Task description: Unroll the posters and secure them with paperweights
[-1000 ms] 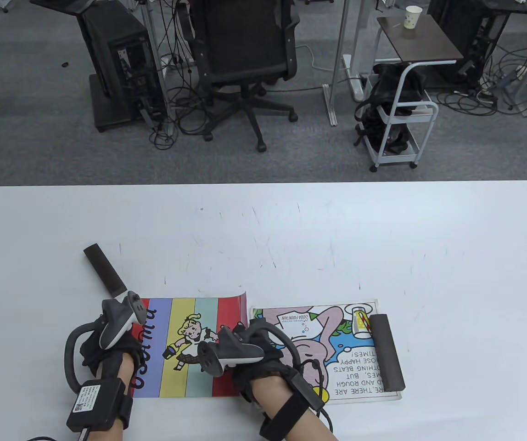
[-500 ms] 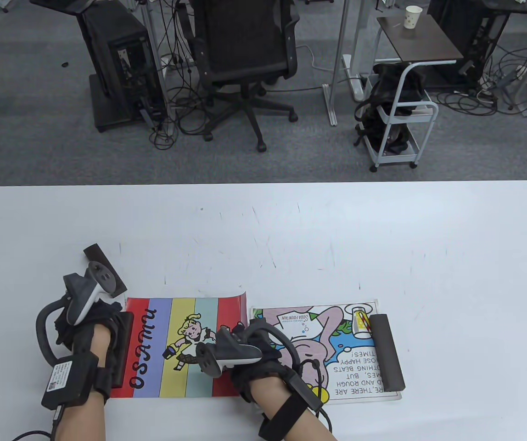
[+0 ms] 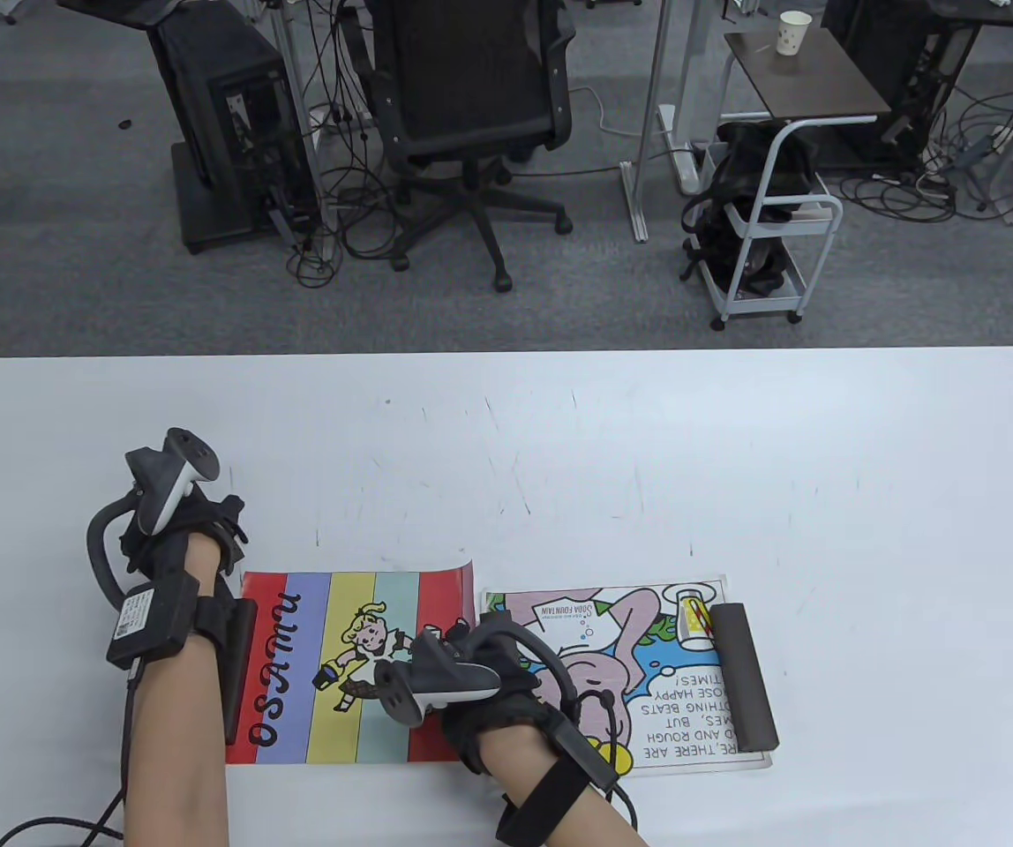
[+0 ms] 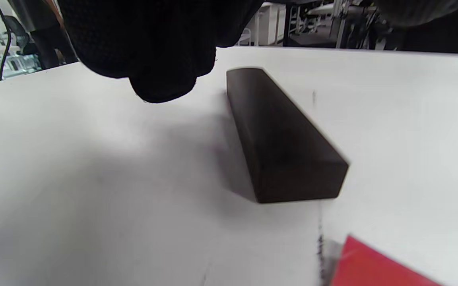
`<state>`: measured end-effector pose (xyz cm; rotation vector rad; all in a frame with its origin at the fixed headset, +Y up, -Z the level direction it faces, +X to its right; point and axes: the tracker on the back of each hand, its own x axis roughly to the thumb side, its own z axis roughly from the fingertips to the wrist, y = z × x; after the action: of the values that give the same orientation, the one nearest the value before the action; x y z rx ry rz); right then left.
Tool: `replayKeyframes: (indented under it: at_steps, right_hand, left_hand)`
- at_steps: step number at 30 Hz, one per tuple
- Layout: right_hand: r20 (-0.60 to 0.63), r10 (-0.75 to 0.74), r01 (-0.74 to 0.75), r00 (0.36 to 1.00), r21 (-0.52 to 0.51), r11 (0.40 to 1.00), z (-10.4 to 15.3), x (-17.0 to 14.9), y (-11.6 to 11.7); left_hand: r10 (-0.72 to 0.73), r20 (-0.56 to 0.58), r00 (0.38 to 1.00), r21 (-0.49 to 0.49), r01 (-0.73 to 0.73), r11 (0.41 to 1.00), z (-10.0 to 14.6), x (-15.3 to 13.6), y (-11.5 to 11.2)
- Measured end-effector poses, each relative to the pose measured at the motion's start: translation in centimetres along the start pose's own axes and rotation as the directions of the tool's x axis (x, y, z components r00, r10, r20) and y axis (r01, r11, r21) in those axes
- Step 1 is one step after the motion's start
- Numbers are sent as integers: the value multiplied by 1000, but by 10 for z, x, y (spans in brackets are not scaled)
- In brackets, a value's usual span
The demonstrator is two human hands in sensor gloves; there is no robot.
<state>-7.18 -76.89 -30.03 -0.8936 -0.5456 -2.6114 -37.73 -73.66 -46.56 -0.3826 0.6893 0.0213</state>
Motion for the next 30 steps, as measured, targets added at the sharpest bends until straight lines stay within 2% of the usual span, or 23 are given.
replayKeyframes:
  at_steps: [6,8,14,16,18,24,27,30]
  right_hand:
    - [2,-3,3,1000,0,1000,0,0,0]
    - [4,-10,10,1000,0,1000,0,0,0]
    - [0,-3,3,1000,3,1000,-1,1,1]
    - [-1,4,-4,1000,3,1000,-1,2,1]
    - [-3,5,-5,1000,6,1000,-1,1,1]
    - [-1,22,-22,1000,7,1000,-1,2,0]
    - [4,47,-47,999,12,999,-1,2,-1]
    - [1,27,-27,1000,3,1000,0,-1,-4]
  left_hand:
    - [-82,-79,993,-68,76,995,-24,5,-23]
    - [-35,-72,997,-59,31,998,-26,5,-23]
    - [-105,-104,989,-101,94,990,-33,-7,-26]
    - [-83,-100,992,-82,75,994,-34,-12,-26]
    - [5,-94,996,-59,-11,998,-32,-20,-27]
    - [234,9,972,-1,-234,972,-2,-48,-5]
    - [361,123,924,-36,-360,932,27,-57,8]
    - [404,235,884,-68,-400,914,62,-59,16]
